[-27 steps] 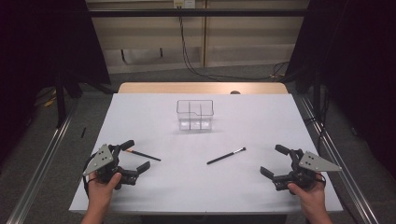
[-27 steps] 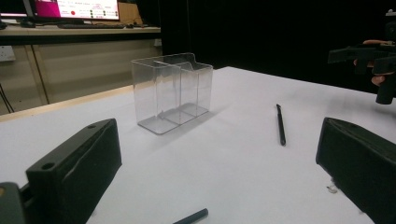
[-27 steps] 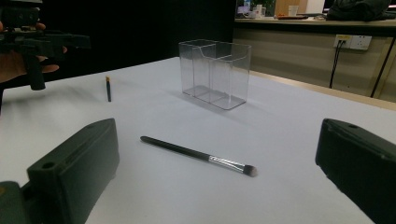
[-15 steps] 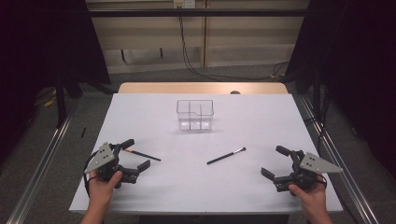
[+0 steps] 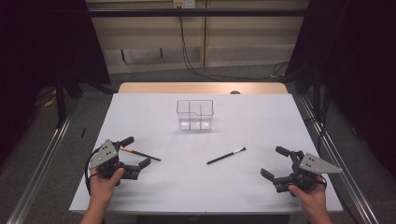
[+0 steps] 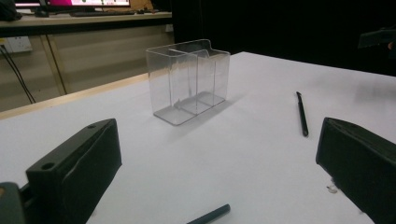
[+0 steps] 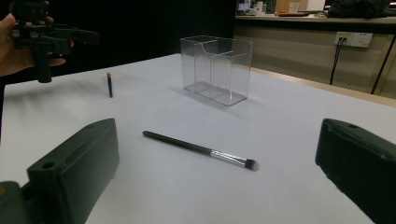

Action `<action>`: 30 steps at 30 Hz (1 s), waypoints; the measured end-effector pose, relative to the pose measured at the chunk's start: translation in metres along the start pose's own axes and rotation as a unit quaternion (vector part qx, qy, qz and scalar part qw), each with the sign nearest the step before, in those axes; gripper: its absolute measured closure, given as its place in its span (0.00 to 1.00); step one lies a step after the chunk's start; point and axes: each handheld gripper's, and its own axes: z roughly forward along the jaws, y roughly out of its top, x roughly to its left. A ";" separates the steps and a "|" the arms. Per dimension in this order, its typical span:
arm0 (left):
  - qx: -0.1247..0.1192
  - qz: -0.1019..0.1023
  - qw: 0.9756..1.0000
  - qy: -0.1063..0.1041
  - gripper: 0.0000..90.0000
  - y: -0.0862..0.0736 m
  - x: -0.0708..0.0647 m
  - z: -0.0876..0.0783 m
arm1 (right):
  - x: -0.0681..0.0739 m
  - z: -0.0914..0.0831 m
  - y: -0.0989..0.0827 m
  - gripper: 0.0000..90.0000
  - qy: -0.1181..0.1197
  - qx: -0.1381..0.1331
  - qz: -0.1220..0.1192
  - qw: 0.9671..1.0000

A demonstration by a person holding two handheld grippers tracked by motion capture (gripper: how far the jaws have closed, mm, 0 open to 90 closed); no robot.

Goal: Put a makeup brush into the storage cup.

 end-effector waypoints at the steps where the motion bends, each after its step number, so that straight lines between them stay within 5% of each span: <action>1: 0.000 0.000 1.000 0.000 0.00 0.000 0.000 0.000 | 0.000 0.000 0.000 0.00 0.000 0.000 0.000 1.000; 21: 0.025 -0.019 0.999 0.022 0.00 0.005 0.022 0.011 | 0.000 -0.001 0.000 0.00 0.000 0.000 0.001 1.000; 30: 0.082 -0.039 0.995 0.035 0.00 0.006 0.037 0.015 | -0.001 -0.002 0.000 0.00 0.000 -0.001 0.001 1.000</action>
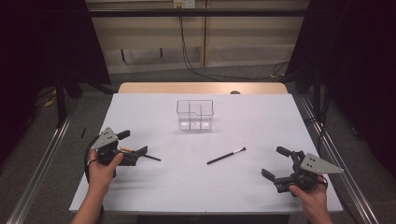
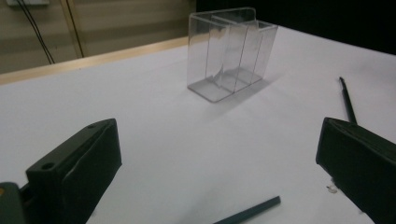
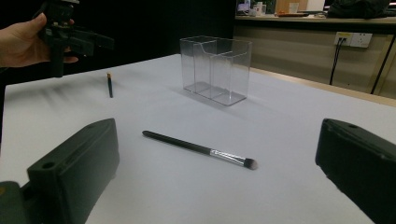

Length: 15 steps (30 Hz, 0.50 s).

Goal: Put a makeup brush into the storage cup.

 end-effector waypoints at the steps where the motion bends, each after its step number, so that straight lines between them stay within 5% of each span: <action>1: 0.008 0.000 1.000 -0.001 0.00 0.000 0.001 0.001 | 0.000 0.000 0.000 0.00 0.000 0.000 0.000 1.000; 9: 0.068 0.010 0.998 -0.008 0.00 0.007 0.007 0.009 | 0.000 0.000 0.000 0.00 -0.001 0.003 -0.002 1.000; 15: 0.124 0.018 0.992 -0.014 0.00 0.011 0.013 0.014 | 0.001 -0.001 0.000 0.00 0.000 0.003 -0.003 1.000</action>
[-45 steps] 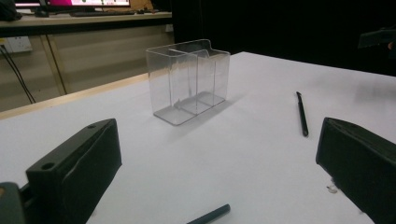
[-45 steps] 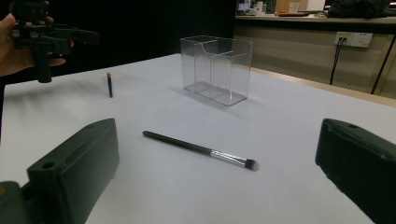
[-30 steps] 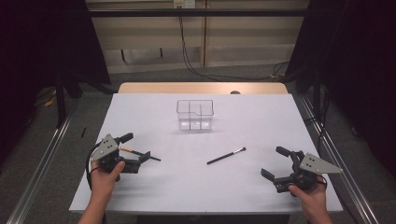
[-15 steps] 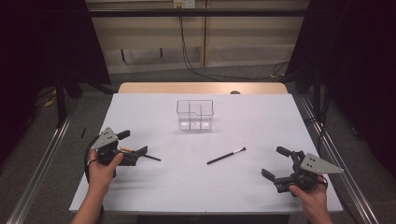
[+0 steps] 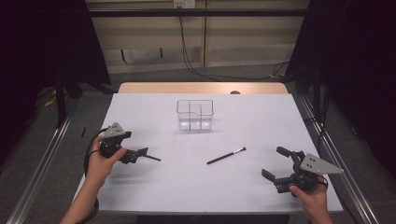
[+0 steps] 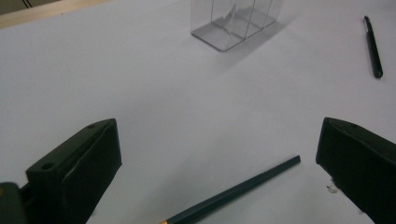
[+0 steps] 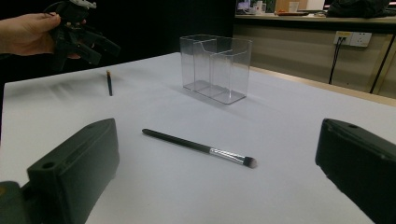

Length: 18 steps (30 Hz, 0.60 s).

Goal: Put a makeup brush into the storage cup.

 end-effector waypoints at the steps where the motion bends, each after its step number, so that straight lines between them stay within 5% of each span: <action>1: 0.000 0.000 1.000 0.000 0.00 0.000 0.000 0.000 | 0.000 0.000 0.000 0.00 0.000 0.000 0.000 1.000; 11: 0.066 0.018 0.998 -0.014 0.00 0.006 0.004 0.006 | 0.000 -0.001 0.000 0.00 -0.001 0.000 0.001 1.000; 18: 0.122 0.034 0.992 -0.026 0.00 0.014 0.004 0.010 | 0.000 -0.001 0.000 0.00 -0.002 0.001 0.001 1.000</action>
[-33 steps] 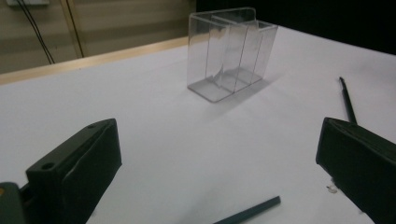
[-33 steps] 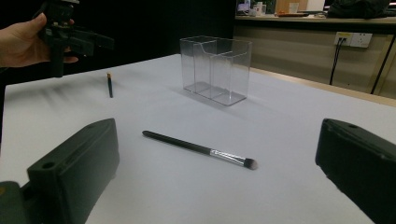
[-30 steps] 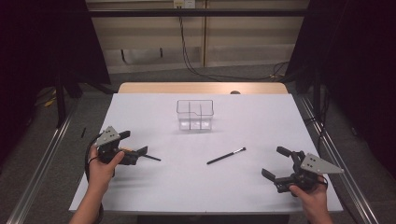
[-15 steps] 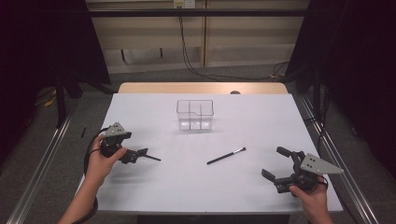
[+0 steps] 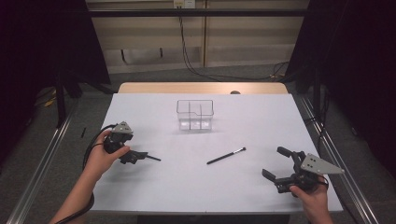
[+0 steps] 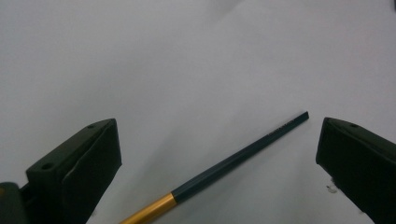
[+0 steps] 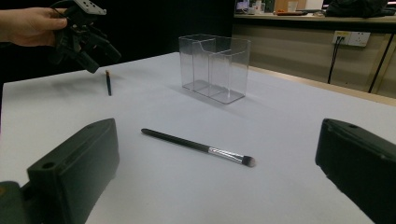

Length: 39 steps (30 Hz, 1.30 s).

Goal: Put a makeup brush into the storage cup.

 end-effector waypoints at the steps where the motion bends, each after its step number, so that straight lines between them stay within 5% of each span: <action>1: 0.006 0.001 1.000 -0.002 0.00 0.001 0.001 0.000 | 0.000 0.000 0.000 0.00 0.000 0.000 0.000 1.000; 11: 0.067 0.016 0.997 -0.025 0.00 0.016 0.004 0.002 | 0.000 -0.001 0.000 0.00 -0.001 0.000 -0.001 1.000; 18: 0.111 0.031 0.993 -0.015 0.00 0.025 0.004 0.004 | -0.001 -0.001 0.000 0.00 -0.002 0.000 0.000 1.000; 24: 0.154 0.038 0.987 -0.004 0.00 0.029 0.005 0.006 | 0.000 0.000 0.000 0.00 -0.002 0.003 -0.001 1.000; 33: 0.190 0.039 0.981 -0.026 0.05 0.030 0.008 0.009 | 0.000 0.000 -0.001 0.00 -0.002 0.005 0.002 1.000; 39: 0.208 0.056 0.976 -0.028 0.19 0.033 0.008 0.012 | 0.000 0.000 -0.001 0.00 -0.002 0.005 0.001 1.000</action>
